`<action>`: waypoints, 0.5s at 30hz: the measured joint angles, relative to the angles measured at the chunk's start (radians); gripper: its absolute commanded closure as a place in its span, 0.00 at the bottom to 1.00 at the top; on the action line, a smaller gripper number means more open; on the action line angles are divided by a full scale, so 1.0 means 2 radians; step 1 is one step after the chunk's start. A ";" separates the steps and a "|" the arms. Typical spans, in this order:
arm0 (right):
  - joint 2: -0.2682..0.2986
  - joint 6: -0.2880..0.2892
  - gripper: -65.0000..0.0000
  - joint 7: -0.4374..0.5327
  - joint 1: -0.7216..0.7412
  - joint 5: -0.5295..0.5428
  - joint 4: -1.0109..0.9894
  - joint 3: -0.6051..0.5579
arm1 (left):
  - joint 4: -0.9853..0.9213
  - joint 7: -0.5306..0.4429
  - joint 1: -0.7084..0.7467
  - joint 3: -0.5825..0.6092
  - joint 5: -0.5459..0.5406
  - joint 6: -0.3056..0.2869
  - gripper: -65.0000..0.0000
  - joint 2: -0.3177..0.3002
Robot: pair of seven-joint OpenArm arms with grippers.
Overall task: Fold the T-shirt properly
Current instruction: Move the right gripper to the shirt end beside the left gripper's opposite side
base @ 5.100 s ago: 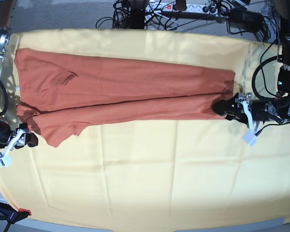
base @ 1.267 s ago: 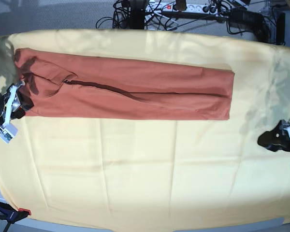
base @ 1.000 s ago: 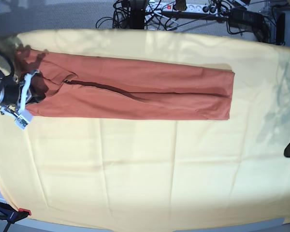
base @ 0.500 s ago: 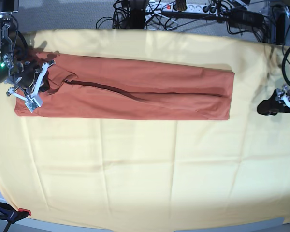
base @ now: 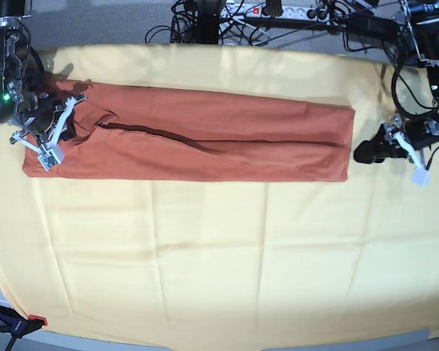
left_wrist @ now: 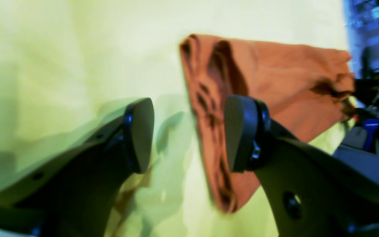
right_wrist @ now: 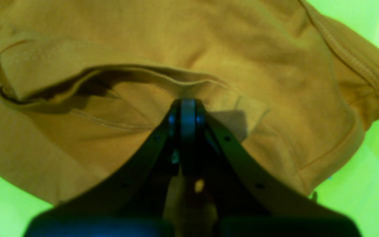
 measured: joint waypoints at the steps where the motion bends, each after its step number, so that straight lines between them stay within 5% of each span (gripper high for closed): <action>1: 0.000 0.000 1.00 0.000 0.000 0.000 0.000 0.000 | 0.000 -0.001 0.000 0.008 -0.004 -0.002 0.45 0.004; 6: 0.000 0.000 1.00 0.000 0.000 0.000 0.000 0.000 | 0.004 0.027 -0.005 0.073 -0.059 -0.005 0.45 0.012; 15: 0.000 0.000 1.00 0.000 0.001 0.000 0.000 0.000 | 0.006 0.025 -0.015 0.106 -0.057 -0.007 0.50 0.029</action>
